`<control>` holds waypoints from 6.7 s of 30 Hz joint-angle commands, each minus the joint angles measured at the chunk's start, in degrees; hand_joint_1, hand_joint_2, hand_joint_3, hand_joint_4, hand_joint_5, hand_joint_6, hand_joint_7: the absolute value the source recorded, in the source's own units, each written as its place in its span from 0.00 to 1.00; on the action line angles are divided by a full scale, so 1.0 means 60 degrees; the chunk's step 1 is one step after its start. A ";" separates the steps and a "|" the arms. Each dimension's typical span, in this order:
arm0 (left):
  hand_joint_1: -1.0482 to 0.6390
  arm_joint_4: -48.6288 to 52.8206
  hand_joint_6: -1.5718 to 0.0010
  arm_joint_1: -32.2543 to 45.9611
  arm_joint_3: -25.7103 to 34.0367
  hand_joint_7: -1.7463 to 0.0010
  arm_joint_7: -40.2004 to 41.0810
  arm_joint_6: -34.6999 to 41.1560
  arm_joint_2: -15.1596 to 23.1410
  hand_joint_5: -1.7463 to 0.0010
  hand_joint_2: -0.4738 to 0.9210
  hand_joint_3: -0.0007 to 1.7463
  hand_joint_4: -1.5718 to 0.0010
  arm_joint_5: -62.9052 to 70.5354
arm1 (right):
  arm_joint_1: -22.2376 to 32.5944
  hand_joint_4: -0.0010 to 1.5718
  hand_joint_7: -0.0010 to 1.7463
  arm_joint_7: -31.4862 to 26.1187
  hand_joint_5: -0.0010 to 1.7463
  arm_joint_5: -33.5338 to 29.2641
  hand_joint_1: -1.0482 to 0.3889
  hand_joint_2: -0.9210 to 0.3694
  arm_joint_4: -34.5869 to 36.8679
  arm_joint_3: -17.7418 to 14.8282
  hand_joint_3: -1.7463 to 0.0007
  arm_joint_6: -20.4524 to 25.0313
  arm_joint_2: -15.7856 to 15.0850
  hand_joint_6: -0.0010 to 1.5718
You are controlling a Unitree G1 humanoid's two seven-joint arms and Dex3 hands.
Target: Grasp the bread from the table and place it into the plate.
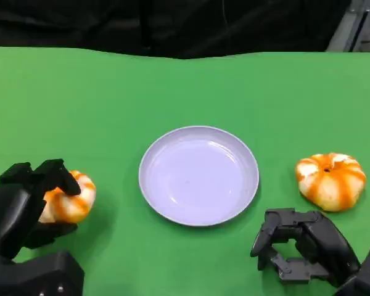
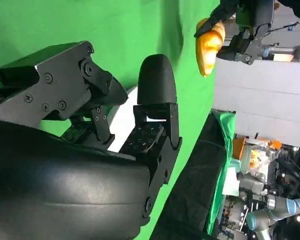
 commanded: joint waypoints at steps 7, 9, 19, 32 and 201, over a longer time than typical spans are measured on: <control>0.62 -0.2086 0.66 -0.0079 0.0280 0.08 -0.1016 0.0245 -0.0011 0.00 0.92 0.00 0.62 -0.0138 | -0.0071 0.60 0.61 -0.0108 0.79 0.0009 0.80 0.22 0.0104 -0.0061 0.45 -0.0045 -0.0020 0.60; 0.62 -0.2186 0.66 -0.0042 0.0332 0.07 -0.1116 0.0302 -0.0046 0.00 0.92 0.00 0.62 -0.0131 | -0.0073 0.60 0.61 -0.0110 0.79 0.0003 0.80 0.22 0.0108 -0.0066 0.45 -0.0047 -0.0017 0.60; 0.62 -0.2269 0.66 0.0006 0.0496 0.07 -0.1298 0.0314 -0.0168 0.00 0.92 0.00 0.62 -0.0055 | -0.0076 0.60 0.61 -0.0112 0.80 -0.0002 0.80 0.22 0.0115 -0.0069 0.46 -0.0052 -0.0015 0.60; 0.60 -0.1294 0.68 -0.1202 0.0043 0.06 -0.1002 -0.0692 -0.0660 0.00 0.93 0.00 0.63 0.0253 | -0.0102 0.61 0.61 -0.0309 0.79 -0.0134 0.80 0.23 0.0113 -0.0017 0.44 -0.0141 -0.0012 0.61; 0.11 0.1490 0.76 -0.2592 -0.0375 0.99 -0.1425 -0.1800 -0.2596 0.97 1.00 0.37 0.67 -0.1518 | 0.0186 0.63 0.60 -0.0833 0.78 -0.0520 0.79 0.24 -0.0355 0.0315 0.43 -0.0094 -0.0062 0.62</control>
